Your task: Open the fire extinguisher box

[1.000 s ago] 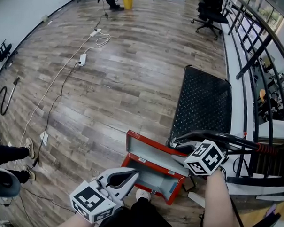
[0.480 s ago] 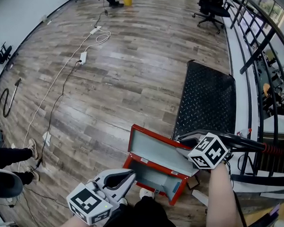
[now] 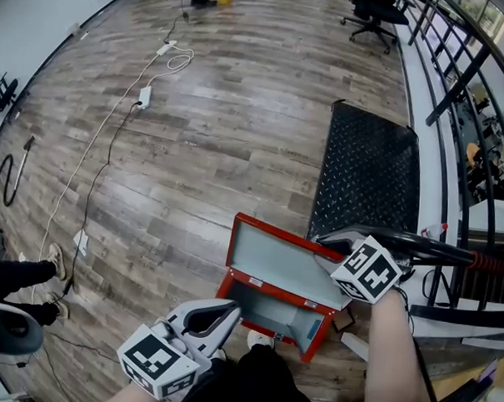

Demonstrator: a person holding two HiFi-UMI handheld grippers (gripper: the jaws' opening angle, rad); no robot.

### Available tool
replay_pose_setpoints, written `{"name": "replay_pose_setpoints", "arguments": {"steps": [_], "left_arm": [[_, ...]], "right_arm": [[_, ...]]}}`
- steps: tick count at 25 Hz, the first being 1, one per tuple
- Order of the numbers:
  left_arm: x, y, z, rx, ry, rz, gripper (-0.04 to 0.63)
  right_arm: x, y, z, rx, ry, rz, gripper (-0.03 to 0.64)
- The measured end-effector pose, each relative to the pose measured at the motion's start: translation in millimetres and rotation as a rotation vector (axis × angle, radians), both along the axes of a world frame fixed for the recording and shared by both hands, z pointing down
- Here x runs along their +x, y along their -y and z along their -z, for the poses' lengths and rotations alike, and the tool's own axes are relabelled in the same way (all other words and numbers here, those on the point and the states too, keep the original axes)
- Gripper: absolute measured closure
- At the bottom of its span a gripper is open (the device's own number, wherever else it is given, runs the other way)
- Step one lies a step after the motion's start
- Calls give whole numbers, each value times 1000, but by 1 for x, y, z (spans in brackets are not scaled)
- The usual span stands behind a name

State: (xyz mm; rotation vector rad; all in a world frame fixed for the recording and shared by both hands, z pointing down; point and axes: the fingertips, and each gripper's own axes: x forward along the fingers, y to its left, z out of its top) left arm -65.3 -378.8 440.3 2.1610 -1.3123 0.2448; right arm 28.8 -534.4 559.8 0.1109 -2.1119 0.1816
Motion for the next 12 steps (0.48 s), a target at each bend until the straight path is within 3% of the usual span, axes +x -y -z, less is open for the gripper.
{"name": "replay_pose_setpoints", "arguments": {"steps": [12], "left_arm": [[-8, -4, -6, -10, 23, 5, 589]], "right_arm": [[0, 12, -11, 154, -39, -5, 520]]}}
